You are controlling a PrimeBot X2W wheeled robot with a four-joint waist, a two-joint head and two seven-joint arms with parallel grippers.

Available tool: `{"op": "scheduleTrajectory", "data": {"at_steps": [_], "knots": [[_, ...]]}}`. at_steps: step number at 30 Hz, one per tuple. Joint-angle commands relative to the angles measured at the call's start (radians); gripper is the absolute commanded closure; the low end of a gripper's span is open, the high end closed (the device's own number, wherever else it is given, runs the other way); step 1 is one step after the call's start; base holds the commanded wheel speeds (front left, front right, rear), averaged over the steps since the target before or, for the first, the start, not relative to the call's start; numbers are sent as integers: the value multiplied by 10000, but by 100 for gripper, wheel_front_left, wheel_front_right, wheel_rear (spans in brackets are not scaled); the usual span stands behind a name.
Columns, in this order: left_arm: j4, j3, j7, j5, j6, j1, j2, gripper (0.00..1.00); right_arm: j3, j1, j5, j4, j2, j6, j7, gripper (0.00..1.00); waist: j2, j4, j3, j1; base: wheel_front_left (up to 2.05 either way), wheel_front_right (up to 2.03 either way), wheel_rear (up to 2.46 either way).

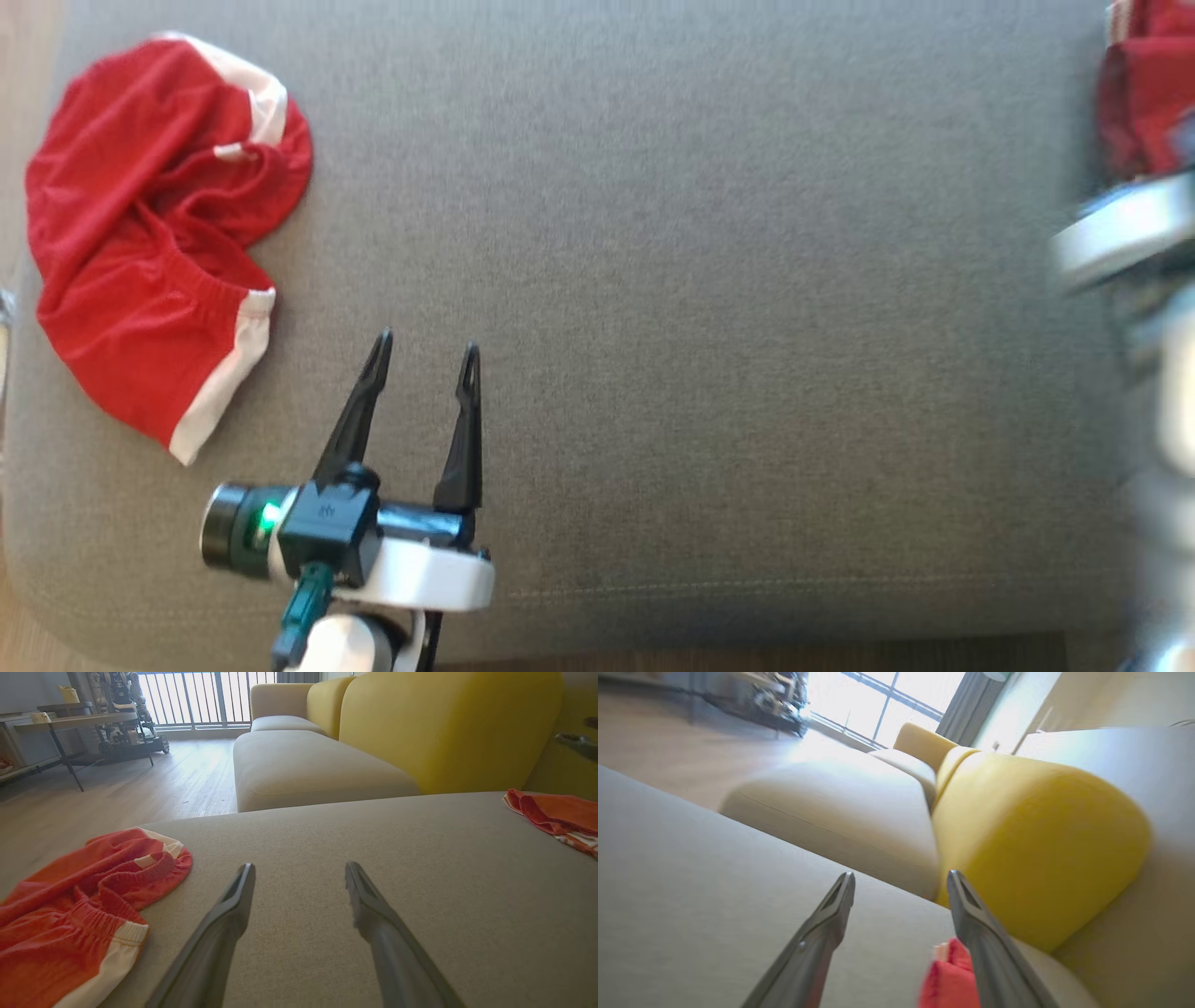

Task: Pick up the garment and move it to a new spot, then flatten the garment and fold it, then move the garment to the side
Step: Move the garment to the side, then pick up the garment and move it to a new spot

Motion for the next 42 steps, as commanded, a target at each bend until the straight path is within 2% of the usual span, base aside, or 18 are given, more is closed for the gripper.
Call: {"op": "scheduleTrajectory", "data": {"at_steps": [1, 3, 5, 8, 9, 10, 16, 24, 30, 42], "knots": [[-358, 387, -78, 91, 59, 52, -5, 0, 388, 188, 490, -284, 115, -6, -110, 0, 0, -94, -390, -1, 0, 0, 0], [-392, 469, -78, 71, 97, 188, -4, 0, 1496, 660, 1857, -776, 545, -6, -143, 0, 0, -128, -664, -1, 0, 0, 0], [-426, 567, -78, 8, 126, 323, -7, 0, 2137, 1332, 2819, -1481, 773, -6, -148, 0, 0, -159, -971, -1, 0, 0, 0], [-500, 823, -78, -53, 238, 671, -12, 0, 2546, 2753, 3894, -2366, 1259, -6, -151, 0, 0, -220, -1626, -1, 0, 0, 0], [-500, 823, -78, -53, 238, 671, -12, 0, 2546, 2753, 3894, -2366, 1259, -6, -151, 0, 0, -220, -1626, -1, 0, 0, 0], [-525, 959, -78, -81, 272, 856, -14, 0, 2588, 3431, 4137, -2609, 1439, -6, -152, 0, 0, -245, -1925, -1, 0, 0, 0], [-731, 1291, -78, -58, 379, 1472, -20, 0, 2327, 5025, 4566, -3566, 1600, -6, -153, 0, 0, -450, -2780, -1, 0, 0, 0], [-866, 1552, -78, 164, 606, 2183, 26, 0, 2681, 6447, 5122, -3392, 1607, -6, -154, 0, 0, -726, -3359, -1, 0, 0, 0], [-779, 1809, -78, -125, 648, 2447, 2, 0, 2870, 7035, 5206, -3110, 1608, -6, -154, 0, 0, -716, -3598, -1, 0, 0, 0], [-452, 2085, -78, -16, 370, 2669, -26, 0, 2686, 7206, 5425, -2724, 1609, -6, -154, 0, 0, -573, -3828, -1, 0, 0, 0]]}}
